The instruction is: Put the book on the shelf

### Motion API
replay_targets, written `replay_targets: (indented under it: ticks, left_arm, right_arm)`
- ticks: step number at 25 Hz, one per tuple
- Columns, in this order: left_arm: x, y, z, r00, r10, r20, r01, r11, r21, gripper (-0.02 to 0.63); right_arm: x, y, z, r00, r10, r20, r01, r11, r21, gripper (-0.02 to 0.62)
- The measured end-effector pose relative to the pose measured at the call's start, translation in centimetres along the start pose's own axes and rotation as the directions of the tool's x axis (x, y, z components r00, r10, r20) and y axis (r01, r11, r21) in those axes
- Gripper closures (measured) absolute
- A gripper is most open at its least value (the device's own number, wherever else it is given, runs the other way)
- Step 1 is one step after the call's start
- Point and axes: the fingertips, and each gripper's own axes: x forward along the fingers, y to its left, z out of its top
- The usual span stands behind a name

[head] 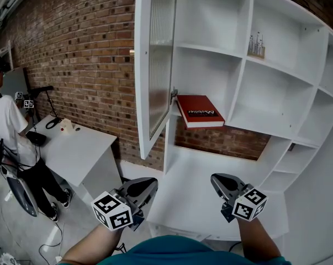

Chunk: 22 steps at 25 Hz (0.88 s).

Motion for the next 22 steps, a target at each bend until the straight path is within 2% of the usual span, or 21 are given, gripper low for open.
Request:
replay_targets:
  ticks: [7,22]
  left_arm:
    - [0.08,-0.07,0.05,1.000,-0.006,0.003,0.006,1.000,-0.001,0.589]
    - [0.24,-0.15,-0.02,1.000,-0.013,0.003,0.013,1.000,-0.009,0.589]
  right_arm:
    - [0.18,0.37,-0.13,1.000,-0.004,-0.016,0.003,0.999,-0.036,0.575]
    - [0.33,0.66,-0.30,0.999,-0.002,-0.034,0.001,0.999,-0.052,0.575]
